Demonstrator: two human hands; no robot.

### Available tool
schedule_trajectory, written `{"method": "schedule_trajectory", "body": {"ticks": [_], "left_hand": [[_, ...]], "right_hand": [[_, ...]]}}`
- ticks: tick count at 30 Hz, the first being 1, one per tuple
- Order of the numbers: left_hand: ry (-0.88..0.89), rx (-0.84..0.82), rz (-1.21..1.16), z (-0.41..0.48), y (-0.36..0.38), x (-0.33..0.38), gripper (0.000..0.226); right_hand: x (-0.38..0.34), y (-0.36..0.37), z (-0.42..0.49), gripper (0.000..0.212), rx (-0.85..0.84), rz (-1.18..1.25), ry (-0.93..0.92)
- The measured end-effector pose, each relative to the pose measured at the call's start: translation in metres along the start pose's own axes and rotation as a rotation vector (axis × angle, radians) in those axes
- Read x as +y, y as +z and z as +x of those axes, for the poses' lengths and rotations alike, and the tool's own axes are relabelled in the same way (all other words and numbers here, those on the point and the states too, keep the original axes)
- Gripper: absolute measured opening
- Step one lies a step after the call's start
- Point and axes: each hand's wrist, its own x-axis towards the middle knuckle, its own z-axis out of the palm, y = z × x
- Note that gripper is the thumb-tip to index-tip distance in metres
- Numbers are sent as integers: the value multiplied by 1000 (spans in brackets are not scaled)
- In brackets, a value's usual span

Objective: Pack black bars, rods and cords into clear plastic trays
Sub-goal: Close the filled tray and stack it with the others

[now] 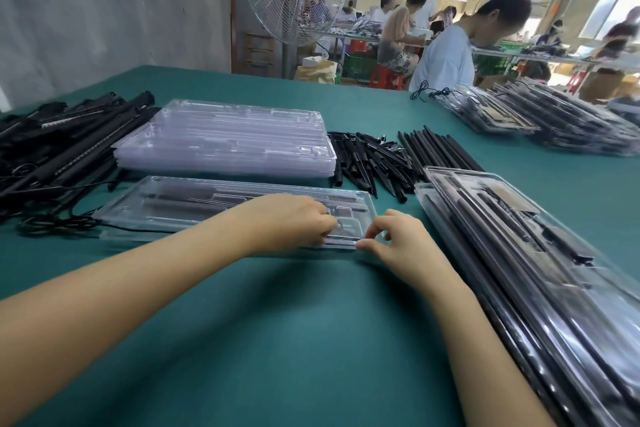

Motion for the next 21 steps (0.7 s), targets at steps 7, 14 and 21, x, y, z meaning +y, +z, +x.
{"method": "schedule_trajectory", "body": {"ticks": [7,14,21], "left_hand": [[-47,-31,-157,2,-6,-2,10],[111,21,257,1,-4,18,19],[81,6,266,7,0,23,24]], "right_hand": [[3,2,2,19,30,28,-1],[5,2,4,21,45,71,23],[2,3,3,20,54,8,10]]}}
